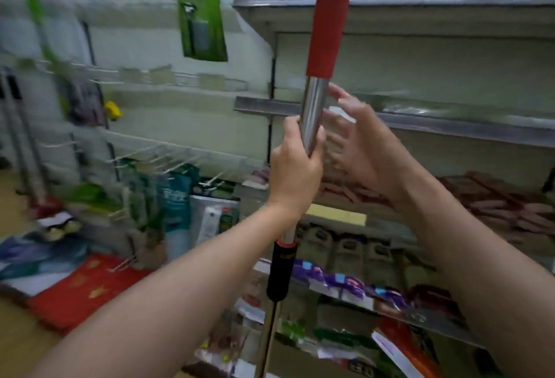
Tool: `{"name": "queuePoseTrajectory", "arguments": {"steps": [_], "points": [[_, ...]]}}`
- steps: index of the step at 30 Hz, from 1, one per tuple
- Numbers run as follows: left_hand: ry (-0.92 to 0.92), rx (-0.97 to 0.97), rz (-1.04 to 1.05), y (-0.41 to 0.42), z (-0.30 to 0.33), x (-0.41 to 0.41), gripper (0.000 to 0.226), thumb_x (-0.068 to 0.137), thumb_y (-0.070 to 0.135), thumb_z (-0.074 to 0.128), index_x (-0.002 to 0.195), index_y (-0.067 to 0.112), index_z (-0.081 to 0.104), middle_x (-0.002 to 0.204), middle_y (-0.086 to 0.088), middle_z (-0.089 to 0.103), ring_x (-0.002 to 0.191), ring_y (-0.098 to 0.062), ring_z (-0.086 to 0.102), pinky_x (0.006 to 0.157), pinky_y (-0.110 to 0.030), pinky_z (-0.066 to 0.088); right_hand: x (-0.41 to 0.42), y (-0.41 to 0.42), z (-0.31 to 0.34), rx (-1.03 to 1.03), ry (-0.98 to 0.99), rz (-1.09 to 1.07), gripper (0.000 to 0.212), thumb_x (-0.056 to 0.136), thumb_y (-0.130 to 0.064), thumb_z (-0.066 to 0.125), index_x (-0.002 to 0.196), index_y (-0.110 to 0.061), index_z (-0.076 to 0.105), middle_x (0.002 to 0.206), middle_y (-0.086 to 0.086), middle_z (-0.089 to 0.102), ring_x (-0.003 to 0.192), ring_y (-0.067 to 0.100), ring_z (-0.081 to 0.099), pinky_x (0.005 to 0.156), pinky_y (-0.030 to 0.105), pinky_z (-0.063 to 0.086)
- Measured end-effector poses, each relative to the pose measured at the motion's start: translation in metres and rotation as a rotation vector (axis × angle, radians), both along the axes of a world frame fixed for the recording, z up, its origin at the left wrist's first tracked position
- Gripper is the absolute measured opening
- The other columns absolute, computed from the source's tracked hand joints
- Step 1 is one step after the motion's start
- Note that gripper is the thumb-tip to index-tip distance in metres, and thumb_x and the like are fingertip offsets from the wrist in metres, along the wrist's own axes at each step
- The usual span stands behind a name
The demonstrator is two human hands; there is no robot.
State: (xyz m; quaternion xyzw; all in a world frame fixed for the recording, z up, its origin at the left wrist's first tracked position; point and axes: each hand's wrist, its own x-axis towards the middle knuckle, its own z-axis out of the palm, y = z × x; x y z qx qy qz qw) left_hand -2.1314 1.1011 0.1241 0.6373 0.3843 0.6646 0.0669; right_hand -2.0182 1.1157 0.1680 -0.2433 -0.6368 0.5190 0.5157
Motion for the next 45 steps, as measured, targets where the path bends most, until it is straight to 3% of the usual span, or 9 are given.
{"name": "queuePoseTrajectory", "arguments": {"steps": [5,8,11,18,21,25,32,38,45], "points": [[-0.079,-0.079,0.157,0.019,-0.006,-0.076,0.012,0.097,0.020,0.049,0.088,0.016,0.042,0.060,0.007,0.046,0.049,-0.007,0.050,0.048,-0.025,0.037,-0.125,0.013,0.048,0.293,0.081,-0.021,0.029,0.098,-0.044,0.041,0.112,-0.020,0.051,0.094,0.004,0.068,0.084,0.019,0.070,0.073,0.032,0.056],[-0.027,-0.103,0.317,0.032,-0.012,-0.127,0.019,0.094,0.020,0.052,0.090,0.013,0.035,0.060,0.001,0.043,0.055,-0.029,0.048,0.051,-0.033,0.032,-0.192,0.028,0.054,0.287,0.179,0.007,0.031,0.100,-0.041,0.039,0.096,-0.012,0.048,0.065,0.003,0.054,0.049,0.016,0.053,0.048,0.031,0.049],[-0.058,-0.094,0.409,0.049,-0.015,-0.180,0.021,0.094,0.024,0.054,0.092,0.012,0.036,0.070,-0.018,0.056,0.066,-0.041,0.055,0.051,-0.034,0.027,-0.255,0.053,0.046,0.294,0.224,-0.014,0.033,0.098,-0.046,0.040,0.085,-0.015,0.046,0.057,-0.001,0.046,0.040,0.012,0.041,0.039,0.024,0.034],[-0.100,-0.067,0.569,0.097,-0.009,-0.290,0.026,0.094,0.023,0.054,0.107,0.003,0.045,0.076,-0.014,0.062,0.066,-0.035,0.058,0.049,-0.030,0.026,-0.377,0.104,0.051,0.372,0.206,0.006,0.028,0.098,-0.045,0.039,0.083,-0.024,0.046,0.058,-0.003,0.047,0.042,0.009,0.042,0.042,0.025,0.035],[-0.097,-0.089,0.619,0.113,-0.008,-0.335,0.015,0.095,0.022,0.052,0.095,0.011,0.042,0.061,0.008,0.044,0.050,-0.014,0.045,0.045,-0.028,0.024,-0.424,0.117,0.055,0.390,0.192,0.021,0.028,0.098,-0.045,0.039,0.082,-0.023,0.046,0.057,-0.004,0.047,0.042,0.007,0.044,0.041,0.025,0.038],[-0.119,-0.079,0.699,0.120,-0.006,-0.398,0.020,0.093,0.015,0.055,0.091,0.020,0.036,0.059,0.014,0.039,0.047,0.004,0.047,0.041,-0.012,0.033,-0.494,0.128,0.055,0.450,0.157,0.030,0.034,0.094,-0.055,0.042,0.082,-0.024,0.049,0.059,-0.006,0.050,0.050,0.011,0.050,0.051,0.034,0.044],[-0.138,-0.125,0.753,0.114,-0.015,-0.521,0.020,0.090,0.016,0.058,0.086,0.021,0.039,0.063,0.003,0.049,0.051,-0.008,0.046,0.044,-0.026,0.028,-0.616,0.125,0.044,0.473,0.143,0.153,0.026,0.097,-0.046,0.042,0.084,-0.023,0.048,0.063,-0.005,0.050,0.051,0.010,0.048,0.049,0.030,0.042],[-0.098,-0.192,0.651,0.126,-0.021,-0.637,0.020,0.090,0.018,0.058,0.097,0.021,0.039,0.070,-0.007,0.059,0.057,-0.029,0.058,0.051,-0.051,0.047,-0.729,0.143,0.033,0.447,0.164,0.112,0.026,0.096,-0.047,0.042,0.085,-0.024,0.048,0.064,-0.004,0.050,0.052,0.011,0.048,0.050,0.031,0.042],[-0.006,-0.230,0.432,0.154,-0.004,-0.772,0.023,0.092,0.024,0.057,0.090,0.034,0.037,0.062,-0.004,0.057,0.047,-0.023,0.057,0.041,-0.044,0.047,-0.847,0.171,0.054,0.409,0.158,-0.016,0.030,0.095,-0.051,0.041,0.084,-0.023,0.047,0.062,-0.004,0.049,0.048,0.009,0.045,0.047,0.028,0.039]]}}
